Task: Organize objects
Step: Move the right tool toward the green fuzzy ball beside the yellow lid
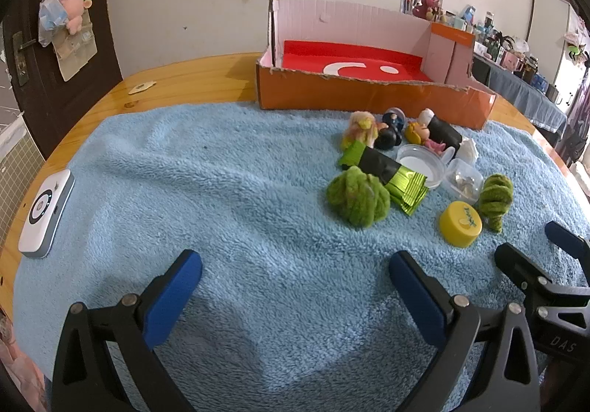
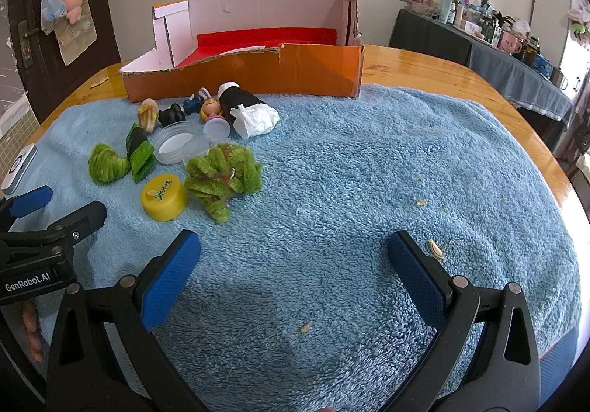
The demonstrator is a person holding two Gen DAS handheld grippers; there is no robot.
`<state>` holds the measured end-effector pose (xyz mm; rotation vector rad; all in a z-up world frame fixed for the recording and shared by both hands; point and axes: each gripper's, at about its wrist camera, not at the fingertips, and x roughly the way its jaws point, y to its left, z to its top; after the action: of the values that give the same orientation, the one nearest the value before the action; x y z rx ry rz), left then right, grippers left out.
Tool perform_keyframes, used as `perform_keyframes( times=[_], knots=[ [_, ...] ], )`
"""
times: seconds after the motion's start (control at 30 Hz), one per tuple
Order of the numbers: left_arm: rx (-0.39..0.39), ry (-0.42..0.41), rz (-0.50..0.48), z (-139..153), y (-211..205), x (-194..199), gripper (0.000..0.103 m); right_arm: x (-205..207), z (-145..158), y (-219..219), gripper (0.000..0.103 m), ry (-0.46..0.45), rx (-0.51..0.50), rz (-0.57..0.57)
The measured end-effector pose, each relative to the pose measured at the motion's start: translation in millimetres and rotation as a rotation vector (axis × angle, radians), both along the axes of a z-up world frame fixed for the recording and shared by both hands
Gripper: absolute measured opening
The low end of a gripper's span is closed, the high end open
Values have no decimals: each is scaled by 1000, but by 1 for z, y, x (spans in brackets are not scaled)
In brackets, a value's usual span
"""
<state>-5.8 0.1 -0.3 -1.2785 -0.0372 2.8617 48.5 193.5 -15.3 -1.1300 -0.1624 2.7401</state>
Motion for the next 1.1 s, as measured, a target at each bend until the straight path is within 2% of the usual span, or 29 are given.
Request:
perform_keyframes(
  times=[0.8,0.97,1.1],
  knots=[
    [11,0,-9,1,-1,4,103,1,2,0,103,-2,-4,-12],
    [18,-1,-14,2,0,4,103,2,-2,4,103,1,-44,-18],
    [29,-2,-22,6,2,4,103,-2,7,6,103,-8,-73,-16]
  ],
)
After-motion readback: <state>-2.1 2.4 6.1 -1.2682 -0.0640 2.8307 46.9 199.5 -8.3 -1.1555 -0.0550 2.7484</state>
